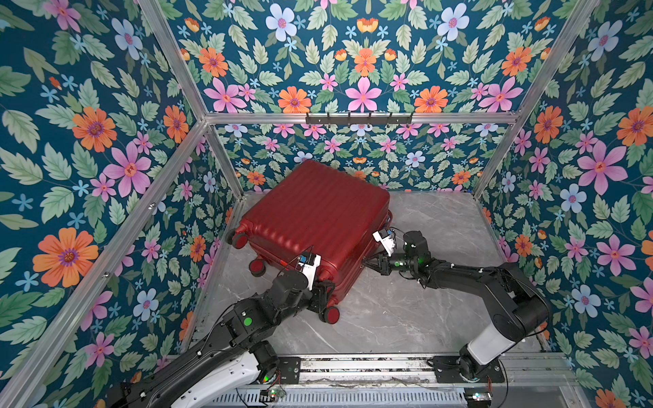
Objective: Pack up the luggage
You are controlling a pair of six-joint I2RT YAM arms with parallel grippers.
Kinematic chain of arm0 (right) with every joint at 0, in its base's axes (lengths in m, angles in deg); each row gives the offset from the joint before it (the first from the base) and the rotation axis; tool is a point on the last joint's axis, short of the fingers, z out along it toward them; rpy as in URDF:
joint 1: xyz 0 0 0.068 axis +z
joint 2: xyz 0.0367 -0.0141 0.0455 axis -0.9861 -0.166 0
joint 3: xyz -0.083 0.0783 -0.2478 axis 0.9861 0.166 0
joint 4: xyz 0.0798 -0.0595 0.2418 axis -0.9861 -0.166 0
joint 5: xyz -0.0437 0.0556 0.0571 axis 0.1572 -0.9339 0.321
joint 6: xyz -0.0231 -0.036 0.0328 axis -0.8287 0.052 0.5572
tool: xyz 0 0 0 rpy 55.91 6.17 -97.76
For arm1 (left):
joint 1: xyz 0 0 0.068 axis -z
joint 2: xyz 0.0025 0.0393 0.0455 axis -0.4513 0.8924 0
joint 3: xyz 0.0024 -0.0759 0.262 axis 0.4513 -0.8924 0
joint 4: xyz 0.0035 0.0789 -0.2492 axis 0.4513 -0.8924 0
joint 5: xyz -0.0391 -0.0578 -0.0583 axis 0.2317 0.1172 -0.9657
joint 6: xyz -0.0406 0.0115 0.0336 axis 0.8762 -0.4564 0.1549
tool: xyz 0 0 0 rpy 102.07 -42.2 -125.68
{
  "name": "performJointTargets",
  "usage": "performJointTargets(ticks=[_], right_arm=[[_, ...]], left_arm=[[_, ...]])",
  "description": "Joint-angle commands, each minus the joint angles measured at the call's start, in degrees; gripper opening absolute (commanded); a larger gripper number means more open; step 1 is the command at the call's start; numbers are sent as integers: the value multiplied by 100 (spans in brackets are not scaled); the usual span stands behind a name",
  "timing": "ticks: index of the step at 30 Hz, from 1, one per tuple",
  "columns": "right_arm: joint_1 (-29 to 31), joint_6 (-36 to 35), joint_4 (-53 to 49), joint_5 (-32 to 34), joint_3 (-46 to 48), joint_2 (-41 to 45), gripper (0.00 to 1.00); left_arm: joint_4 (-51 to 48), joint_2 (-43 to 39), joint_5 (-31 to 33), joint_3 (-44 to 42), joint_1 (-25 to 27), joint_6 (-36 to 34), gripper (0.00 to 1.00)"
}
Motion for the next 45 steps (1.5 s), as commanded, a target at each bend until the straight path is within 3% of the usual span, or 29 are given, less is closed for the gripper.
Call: performJointTargets(ticks=[1,5,8,13,17,21,29,34,45], right_arm=[[7,199,445,413,-97,-8,14],[115,152,338,486,-190,-28,9],[148,286,300,522,-299,-26,0],[157,635,260,797,-395,-308,0],[228,571,259,1731,-172,-135,0],[528,-61,-34,3229,12,462,0],[505,-465,-1064,4213,-806,10,0],[210,-417,-1079,4396,-1134,-491,0],[-662,-417,-1041,3883,-1732,-804,0]], left_arm=[[233,-25,102,94,-10,136,0],[233,-38,109,86,-7,136,0],[233,-46,102,81,-5,147,0],[233,-45,92,109,-5,129,0],[241,-21,59,144,-5,108,0],[289,78,-74,195,-5,32,0],[435,406,-438,343,-5,-119,0],[460,446,-560,380,4,-121,0],[452,558,-823,309,82,-195,0]])
